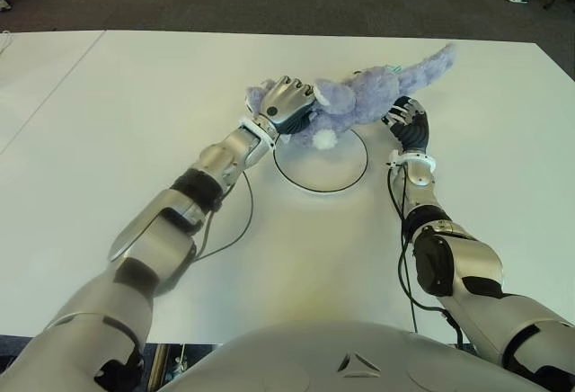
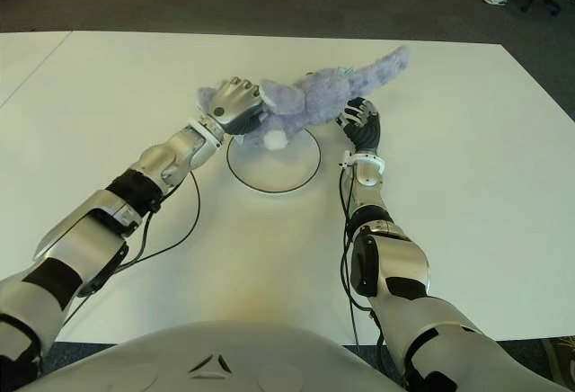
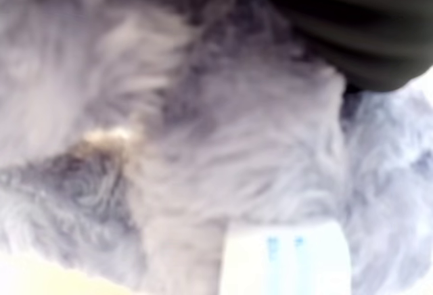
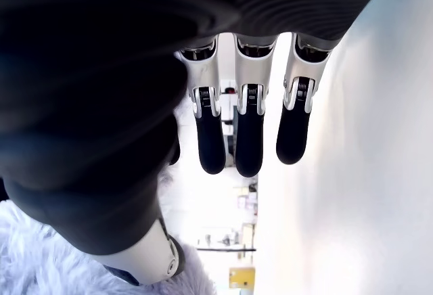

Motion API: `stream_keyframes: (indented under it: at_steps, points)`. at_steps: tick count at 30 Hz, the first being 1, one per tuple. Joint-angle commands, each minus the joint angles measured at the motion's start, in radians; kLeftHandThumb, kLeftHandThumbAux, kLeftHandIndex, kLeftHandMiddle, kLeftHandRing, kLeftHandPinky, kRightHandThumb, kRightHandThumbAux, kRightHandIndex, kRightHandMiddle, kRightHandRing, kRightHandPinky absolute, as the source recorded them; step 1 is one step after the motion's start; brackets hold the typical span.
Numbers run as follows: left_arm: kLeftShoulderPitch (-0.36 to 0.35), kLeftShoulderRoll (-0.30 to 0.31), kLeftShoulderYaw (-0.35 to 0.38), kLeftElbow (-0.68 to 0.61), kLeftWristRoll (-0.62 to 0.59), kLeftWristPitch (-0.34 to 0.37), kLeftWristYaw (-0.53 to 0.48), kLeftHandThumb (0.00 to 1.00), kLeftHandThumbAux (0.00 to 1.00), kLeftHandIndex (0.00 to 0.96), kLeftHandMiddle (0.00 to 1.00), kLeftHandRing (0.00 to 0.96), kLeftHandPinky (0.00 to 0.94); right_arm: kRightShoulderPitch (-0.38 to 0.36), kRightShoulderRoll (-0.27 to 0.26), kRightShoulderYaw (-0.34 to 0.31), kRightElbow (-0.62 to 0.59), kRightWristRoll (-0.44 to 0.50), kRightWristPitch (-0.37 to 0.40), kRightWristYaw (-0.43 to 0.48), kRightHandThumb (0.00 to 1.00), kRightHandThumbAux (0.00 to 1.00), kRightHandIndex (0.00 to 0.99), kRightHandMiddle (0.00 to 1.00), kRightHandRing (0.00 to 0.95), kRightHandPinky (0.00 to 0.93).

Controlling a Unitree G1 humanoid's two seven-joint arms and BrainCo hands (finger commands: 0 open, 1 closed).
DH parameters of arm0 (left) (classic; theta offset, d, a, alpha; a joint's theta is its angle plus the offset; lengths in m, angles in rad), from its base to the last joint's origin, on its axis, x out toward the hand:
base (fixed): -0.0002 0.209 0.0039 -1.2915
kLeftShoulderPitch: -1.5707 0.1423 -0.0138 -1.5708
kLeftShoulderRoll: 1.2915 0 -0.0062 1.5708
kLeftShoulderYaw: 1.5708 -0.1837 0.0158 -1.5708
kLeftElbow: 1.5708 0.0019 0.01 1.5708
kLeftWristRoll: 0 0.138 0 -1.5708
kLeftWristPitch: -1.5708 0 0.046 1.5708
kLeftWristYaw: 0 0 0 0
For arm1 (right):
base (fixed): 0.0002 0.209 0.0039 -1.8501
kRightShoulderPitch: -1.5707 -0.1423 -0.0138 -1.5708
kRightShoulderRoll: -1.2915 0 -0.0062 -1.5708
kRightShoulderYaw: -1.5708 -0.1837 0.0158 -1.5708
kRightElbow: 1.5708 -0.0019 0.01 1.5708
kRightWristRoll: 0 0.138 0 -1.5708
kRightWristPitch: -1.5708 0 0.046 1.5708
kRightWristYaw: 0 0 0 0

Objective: Put the doll into the plate.

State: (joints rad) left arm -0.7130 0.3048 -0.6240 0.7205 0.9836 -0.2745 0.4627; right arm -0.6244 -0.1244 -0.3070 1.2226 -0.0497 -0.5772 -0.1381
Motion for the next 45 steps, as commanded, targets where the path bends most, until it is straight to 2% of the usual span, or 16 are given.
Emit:
stream_keyframes:
  at_steps: [1,5,11,21,27,36,45]
  points:
    - [0.076,-0.037,-0.032,0.102,-0.015,-0.022,0.032,0.848,0.666,0.401,0.55,0.81,0.843,0.221,0.091,-0.011,0.139,0.018,0.137,0.008,0.309,0.883,0.238,0.27,0.269,0.271]
    - [0.075,-0.045,-0.042,0.125,-0.015,-0.021,0.043,0.848,0.667,0.401,0.552,0.815,0.848,0.222,0.093,-0.018,0.139,0.025,0.131,0.015,0.311,0.888,0.242,0.273,0.27,0.277]
    - [0.069,-0.053,-0.071,0.157,0.003,-0.009,0.055,0.848,0.667,0.402,0.554,0.829,0.851,0.223,0.099,-0.026,0.137,0.031,0.12,0.021,0.373,0.897,0.26,0.28,0.273,0.282]
    - [0.089,-0.042,-0.084,0.142,0.014,-0.001,0.092,0.848,0.668,0.401,0.551,0.821,0.831,0.225,0.104,-0.028,0.137,0.024,0.117,0.013,0.355,0.889,0.252,0.281,0.28,0.297]
    - [0.147,0.0,-0.072,0.036,0.006,0.012,0.04,0.849,0.667,0.399,0.547,0.81,0.816,0.225,0.106,-0.031,0.137,0.024,0.121,0.015,0.332,0.892,0.247,0.274,0.269,0.268]
    - [0.234,0.057,-0.06,-0.126,0.01,0.05,-0.012,0.848,0.667,0.399,0.547,0.805,0.831,0.226,0.108,-0.03,0.137,0.02,0.119,0.009,0.331,0.887,0.25,0.279,0.277,0.292]
    - [0.319,0.106,-0.056,-0.285,0.022,0.086,-0.076,0.849,0.667,0.4,0.55,0.814,0.839,0.225,0.104,-0.024,0.138,0.014,0.129,0.006,0.316,0.887,0.247,0.272,0.273,0.277]
